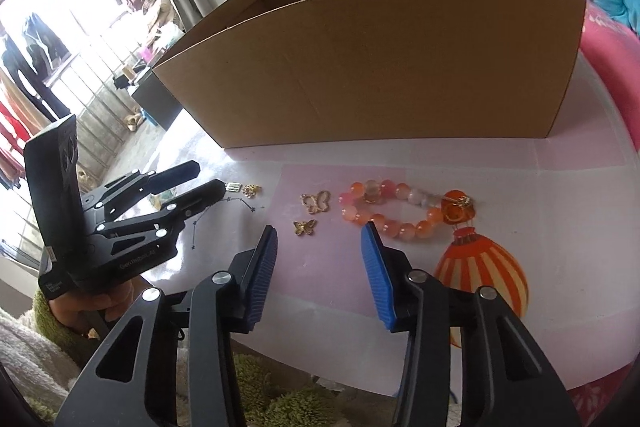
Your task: Organize jewelry
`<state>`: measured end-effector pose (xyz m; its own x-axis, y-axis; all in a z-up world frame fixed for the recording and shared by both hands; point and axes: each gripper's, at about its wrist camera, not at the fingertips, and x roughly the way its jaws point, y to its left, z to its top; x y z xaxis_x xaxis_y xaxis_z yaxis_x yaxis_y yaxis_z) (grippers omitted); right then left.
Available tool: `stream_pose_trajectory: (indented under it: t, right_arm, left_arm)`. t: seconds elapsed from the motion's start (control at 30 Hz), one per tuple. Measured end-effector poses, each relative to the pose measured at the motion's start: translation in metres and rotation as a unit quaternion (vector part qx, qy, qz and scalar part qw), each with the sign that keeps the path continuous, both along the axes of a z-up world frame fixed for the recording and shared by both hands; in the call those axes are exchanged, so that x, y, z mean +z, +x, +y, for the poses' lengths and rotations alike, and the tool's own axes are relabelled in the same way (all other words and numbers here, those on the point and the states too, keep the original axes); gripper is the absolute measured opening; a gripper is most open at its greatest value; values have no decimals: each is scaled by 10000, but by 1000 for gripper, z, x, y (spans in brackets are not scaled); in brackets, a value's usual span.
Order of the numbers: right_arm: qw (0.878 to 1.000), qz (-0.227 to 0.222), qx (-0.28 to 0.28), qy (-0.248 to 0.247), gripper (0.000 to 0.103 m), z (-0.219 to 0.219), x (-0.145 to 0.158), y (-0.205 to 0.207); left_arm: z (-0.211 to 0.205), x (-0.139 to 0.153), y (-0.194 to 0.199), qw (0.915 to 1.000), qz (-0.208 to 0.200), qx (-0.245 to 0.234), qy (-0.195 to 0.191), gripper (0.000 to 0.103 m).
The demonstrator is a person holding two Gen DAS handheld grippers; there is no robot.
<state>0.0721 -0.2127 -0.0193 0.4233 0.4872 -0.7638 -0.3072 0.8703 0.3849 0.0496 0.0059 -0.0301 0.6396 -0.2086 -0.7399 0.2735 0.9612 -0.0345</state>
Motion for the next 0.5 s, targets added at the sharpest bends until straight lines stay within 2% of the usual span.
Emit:
stream_pose_trajectory:
  t: [0.13, 0.27, 0.5]
  right_arm:
    - [9999, -34, 141, -17, 39, 13, 0, 0]
    - [9997, -31, 211, -76, 35, 18, -1, 1]
    - [9984, -117, 327, -445, 29, 28, 0, 4]
  left_arm:
    - [-2, 2, -2, 9999, -42, -40, 98, 45]
    - [-2, 4, -3, 9999, -32, -105, 39, 39]
    - [-9, 2, -4, 9996, -58, -290, -4, 37]
